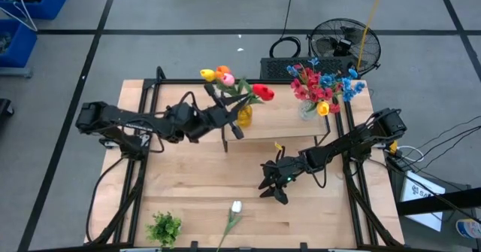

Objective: Pick and place flowers into a vace then onto a shelf
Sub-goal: Put the red flower into the yellow vase

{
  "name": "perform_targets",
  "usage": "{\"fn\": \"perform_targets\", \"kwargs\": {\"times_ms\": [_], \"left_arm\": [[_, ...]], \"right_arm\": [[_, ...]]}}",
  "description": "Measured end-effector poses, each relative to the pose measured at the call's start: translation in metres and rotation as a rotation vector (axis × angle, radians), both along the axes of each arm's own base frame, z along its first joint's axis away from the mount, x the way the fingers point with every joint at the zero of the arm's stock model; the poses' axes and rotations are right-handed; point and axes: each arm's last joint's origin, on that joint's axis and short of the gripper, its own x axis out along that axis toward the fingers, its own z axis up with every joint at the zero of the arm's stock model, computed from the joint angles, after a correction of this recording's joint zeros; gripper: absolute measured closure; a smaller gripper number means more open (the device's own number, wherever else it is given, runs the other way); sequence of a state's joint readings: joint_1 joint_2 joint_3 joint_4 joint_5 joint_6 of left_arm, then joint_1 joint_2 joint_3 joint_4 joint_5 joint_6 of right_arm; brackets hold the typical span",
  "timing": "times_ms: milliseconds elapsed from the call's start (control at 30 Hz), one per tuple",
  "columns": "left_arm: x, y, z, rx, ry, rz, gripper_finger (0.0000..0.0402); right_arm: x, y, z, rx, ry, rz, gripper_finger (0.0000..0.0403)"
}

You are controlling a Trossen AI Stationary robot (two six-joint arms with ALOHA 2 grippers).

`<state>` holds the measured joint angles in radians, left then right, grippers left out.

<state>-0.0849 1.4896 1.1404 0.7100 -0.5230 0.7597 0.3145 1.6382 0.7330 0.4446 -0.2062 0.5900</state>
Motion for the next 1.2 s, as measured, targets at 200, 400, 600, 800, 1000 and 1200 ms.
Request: {"fn": "perform_targets", "kwargs": {"times_ms": [200,400,600,800,1000,1200], "left_arm": [[-0.003,-0.014,-0.002,-0.066,0.018,0.140,0.0356],[-0.004,-0.022,-0.008,-0.073,0.090,0.197,0.0355],[-0.006,-0.024,-0.012,-0.158,0.092,0.288,0.0355],[-0.006,-0.027,-0.012,-0.198,0.066,0.259,0.0354],[-0.008,-0.031,-0.013,-0.208,0.069,0.298,0.0354],[-0.008,-0.031,-0.013,-0.212,0.065,0.291,0.0330]], "right_arm": [[0.000,0.000,0.000,-0.001,-0.001,0.001,0.0234],[0.000,0.000,0.000,-0.001,0.000,0.000,0.0234],[0.000,0.000,0.000,0.001,-0.005,0.000,0.0234],[0.002,0.001,0.003,0.012,-0.038,0.001,0.0234],[0.004,0.001,0.008,0.030,-0.089,0.003,0.0234],[0.005,0.002,0.010,0.034,-0.108,0.005,0.0234]]}}
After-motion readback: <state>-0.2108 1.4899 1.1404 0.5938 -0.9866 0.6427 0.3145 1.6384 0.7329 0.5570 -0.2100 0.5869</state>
